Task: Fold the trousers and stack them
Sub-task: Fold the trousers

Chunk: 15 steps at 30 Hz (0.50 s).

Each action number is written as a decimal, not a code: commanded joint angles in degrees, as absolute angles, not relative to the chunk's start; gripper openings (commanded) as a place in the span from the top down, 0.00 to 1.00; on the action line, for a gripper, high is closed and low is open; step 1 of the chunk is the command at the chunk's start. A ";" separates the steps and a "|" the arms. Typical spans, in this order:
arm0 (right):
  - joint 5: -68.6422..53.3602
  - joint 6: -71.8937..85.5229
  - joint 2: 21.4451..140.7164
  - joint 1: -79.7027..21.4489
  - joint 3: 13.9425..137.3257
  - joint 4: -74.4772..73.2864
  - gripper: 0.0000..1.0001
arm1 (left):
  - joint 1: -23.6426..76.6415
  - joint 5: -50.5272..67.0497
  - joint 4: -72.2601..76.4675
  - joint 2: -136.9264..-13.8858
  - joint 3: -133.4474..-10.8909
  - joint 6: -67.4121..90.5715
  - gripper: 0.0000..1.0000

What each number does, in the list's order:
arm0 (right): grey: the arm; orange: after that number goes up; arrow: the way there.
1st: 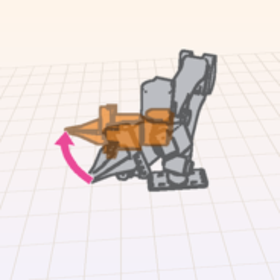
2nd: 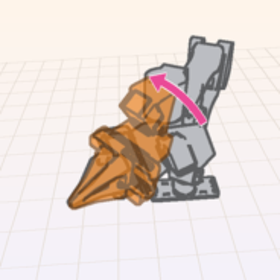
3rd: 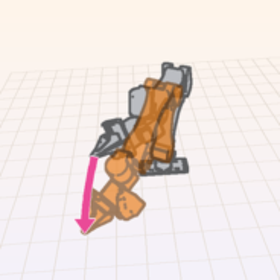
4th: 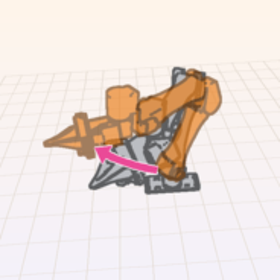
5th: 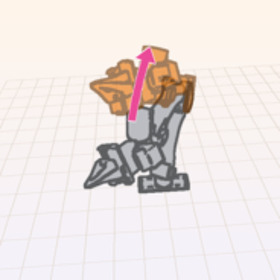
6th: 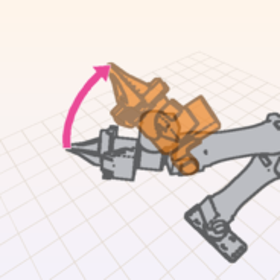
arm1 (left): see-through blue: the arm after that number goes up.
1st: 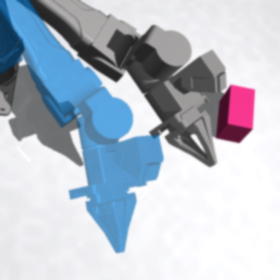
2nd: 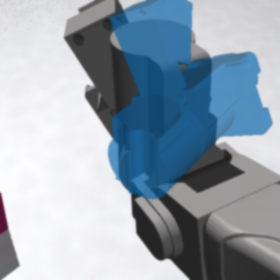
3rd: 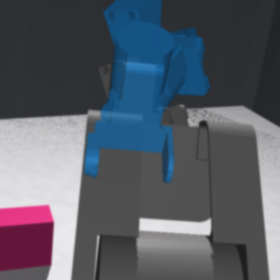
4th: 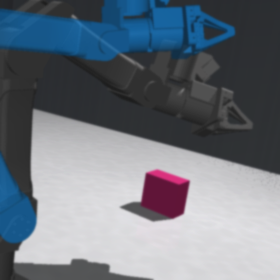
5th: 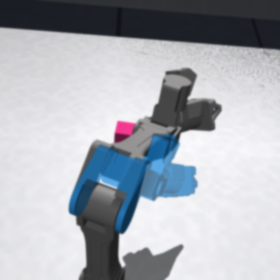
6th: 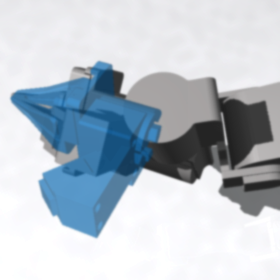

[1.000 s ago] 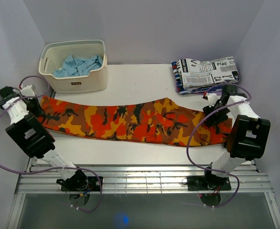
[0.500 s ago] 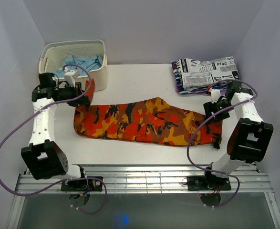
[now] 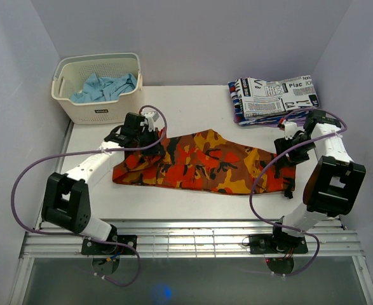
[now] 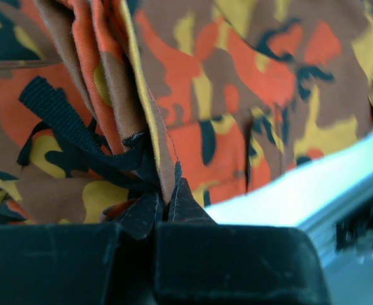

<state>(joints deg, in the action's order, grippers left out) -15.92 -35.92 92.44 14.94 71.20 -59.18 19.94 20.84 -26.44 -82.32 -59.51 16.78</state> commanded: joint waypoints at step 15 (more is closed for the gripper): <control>-15.73 -35.33 92.99 15.03 73.21 -61.35 0.33 | 29.09 3.08 -16.70 -92.19 -58.97 34.63 1.00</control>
